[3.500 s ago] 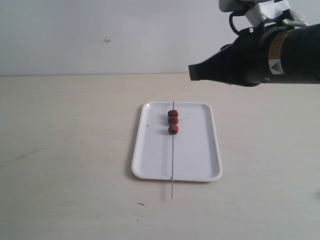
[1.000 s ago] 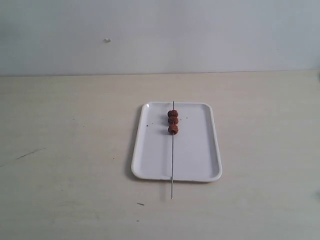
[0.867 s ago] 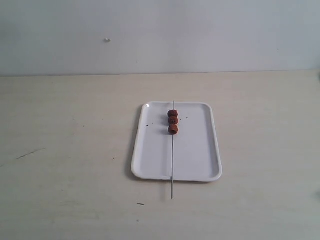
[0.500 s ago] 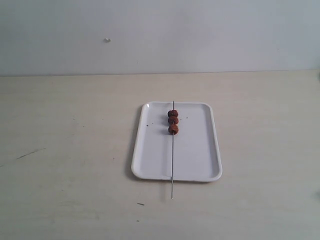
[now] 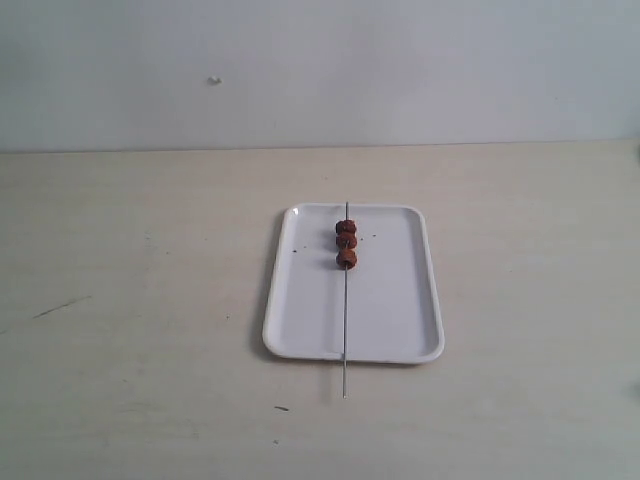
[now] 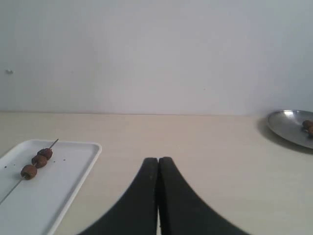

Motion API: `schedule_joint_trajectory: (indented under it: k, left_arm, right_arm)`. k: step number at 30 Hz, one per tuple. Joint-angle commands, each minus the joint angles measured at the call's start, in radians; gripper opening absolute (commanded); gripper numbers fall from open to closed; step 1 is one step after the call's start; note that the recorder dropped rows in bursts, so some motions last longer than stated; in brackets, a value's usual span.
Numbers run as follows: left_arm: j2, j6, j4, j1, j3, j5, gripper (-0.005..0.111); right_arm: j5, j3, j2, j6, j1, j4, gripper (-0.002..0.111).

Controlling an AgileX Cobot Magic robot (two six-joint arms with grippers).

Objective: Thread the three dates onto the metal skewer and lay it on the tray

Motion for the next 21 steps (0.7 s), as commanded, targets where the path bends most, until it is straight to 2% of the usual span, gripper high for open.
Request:
schedule_joint_trajectory:
  k: [1, 2, 3, 4, 6, 9, 14, 18, 21]
  left_arm:
    - [-0.006, -0.121, 0.202, -0.005, 0.006, 0.076, 0.000]
    - [-0.006, -0.270, 0.303, -0.002, 0.006, 0.078, 0.000]
    - [-0.006, -0.493, 0.385, 0.007, 0.006, 0.037, 0.000]
    - [-0.006, -0.668, 0.480, 0.039, 0.006, -0.001, 0.000]
    - [-0.006, -0.851, 0.568, 0.122, 0.006, -0.027, 0.000]
    - [-0.006, -0.870, 0.622, 0.211, 0.007, 0.005, 0.000]
    - [-0.006, -0.932, 0.800, 0.315, 0.028, 0.035, 0.000]
    - [-0.006, -1.148, 0.974, 0.331, 0.079, 0.035, 0.000]
    - [-0.006, -1.213, 1.071, 0.331, 0.122, 0.034, 0.000]
  right_arm:
    - [0.002, 0.004, -0.005, 0.002, -0.007, 0.001, 0.000]
    - [0.002, 0.004, -0.005, 0.002, -0.007, 0.001, 0.000]
    - [0.002, 0.004, -0.005, 0.002, -0.007, 0.001, 0.000]
    - [0.002, 0.004, -0.005, 0.002, -0.007, 0.001, 0.000]
    - [0.002, 0.004, -0.005, 0.002, -0.007, 0.001, 0.000]
    - [0.002, 0.004, -0.005, 0.002, -0.007, 0.001, 0.000]
    - [0.002, 0.004, -0.005, 0.002, -0.007, 0.001, 0.000]
    - [0.002, 0.004, -0.005, 0.002, -0.007, 0.001, 0.000]
    - [0.002, 0.004, -0.005, 0.002, -0.007, 0.001, 0.000]
